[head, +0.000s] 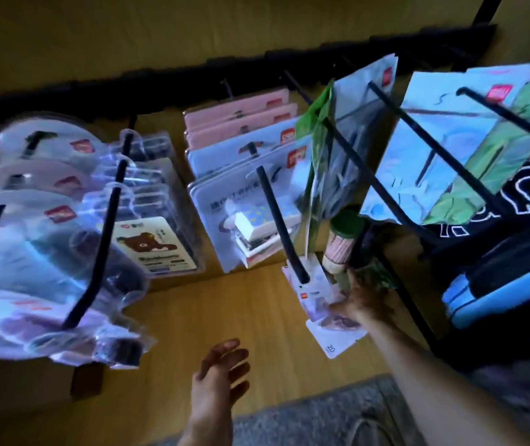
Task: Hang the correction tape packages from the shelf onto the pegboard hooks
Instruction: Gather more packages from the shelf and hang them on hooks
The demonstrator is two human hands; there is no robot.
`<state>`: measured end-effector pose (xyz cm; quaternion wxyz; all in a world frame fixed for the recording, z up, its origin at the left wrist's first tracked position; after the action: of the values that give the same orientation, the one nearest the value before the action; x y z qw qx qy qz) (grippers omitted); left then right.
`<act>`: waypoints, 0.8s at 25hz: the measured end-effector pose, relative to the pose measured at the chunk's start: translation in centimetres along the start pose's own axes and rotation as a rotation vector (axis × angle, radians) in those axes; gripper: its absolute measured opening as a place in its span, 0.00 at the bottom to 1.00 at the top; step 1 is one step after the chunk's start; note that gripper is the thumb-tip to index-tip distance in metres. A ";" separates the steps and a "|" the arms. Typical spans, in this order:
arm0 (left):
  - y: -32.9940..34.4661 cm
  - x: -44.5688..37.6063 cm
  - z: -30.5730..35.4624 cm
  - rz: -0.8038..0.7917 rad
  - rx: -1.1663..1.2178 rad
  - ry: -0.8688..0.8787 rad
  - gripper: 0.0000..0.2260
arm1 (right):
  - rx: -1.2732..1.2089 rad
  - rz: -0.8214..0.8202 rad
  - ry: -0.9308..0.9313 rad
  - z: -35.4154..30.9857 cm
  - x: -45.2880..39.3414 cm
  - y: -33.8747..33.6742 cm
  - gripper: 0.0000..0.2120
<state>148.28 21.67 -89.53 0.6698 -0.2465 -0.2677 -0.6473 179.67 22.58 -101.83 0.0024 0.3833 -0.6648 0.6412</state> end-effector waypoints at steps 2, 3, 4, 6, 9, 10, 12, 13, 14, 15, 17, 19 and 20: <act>-0.2 -1.3 -0.5 0.012 -0.017 -0.002 0.06 | 0.008 0.049 -0.078 0.4 0.7 0.0 0.53; 0.1 -1.7 -0.9 0.006 -0.028 -0.002 0.06 | 0.025 0.084 -0.122 0.4 1.6 0.0 0.47; 0.5 -1.8 -1.4 -0.006 -0.040 0.004 0.07 | 0.055 0.111 -0.161 0.1 2.7 0.0 0.41; 1.8 -1.7 -2.5 -0.037 -0.057 0.012 0.07 | 0.133 0.139 -0.237 -0.2 4.9 0.6 0.35; 3.7 -1.7 -4.2 -0.102 -0.142 0.087 0.06 | 0.198 0.191 -0.346 0.2 7.9 2.8 0.34; 4.2 -2.1 -5.0 -0.116 -0.207 0.152 0.06 | 0.194 0.199 -0.381 0.5 8.9 3.6 0.33; 5.3 -3.0 -7.3 -0.181 -0.533 0.363 0.08 | 0.159 0.212 -0.444 1.1 10.6 4.8 0.31; 5.5 -3.4 -9.0 -0.207 -0.763 0.428 0.13 | 0.150 0.214 -0.457 1.3 11.3 5.2 0.28; 5.6 -3.3 -10.7 -0.205 -0.962 0.455 0.19 | 0.156 0.215 -0.462 1.5 11.9 5.7 0.26; 5.7 -2.8 -12.4 -0.203 -1.054 0.457 0.22 | 0.146 0.225 -0.462 1.7 12.4 6.0 0.24; 5.8 -1.2 -14.6 -0.206 -1.064 0.496 0.28 | 0.039 0.271 -0.423 1.8 12.9 5.8 0.20; 6.3 0.0 -15.4 -0.187 -0.974 0.549 0.32 | -0.139 0.290 -0.304 2.0 12.5 5.1 0.15; 6.3 0.0 -15.5 -0.137 -0.874 0.527 0.33 | -0.246 0.269 -0.214 2.3 12.2 4.8 0.16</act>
<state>155.18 11.44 -100.78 0.5050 -0.3139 0.1901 -0.7812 169.70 13.88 -100.28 -0.1072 0.3536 -0.7797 0.5055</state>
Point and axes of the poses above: each hand's wrist, its own x-axis away from the middle knuckle, its own y-axis out of the palm, z = x × y, the point moved 4 cm from there along -x, towards the middle knuckle, and after that the axes turned 6 degrees about y, right-handed, at the moved point
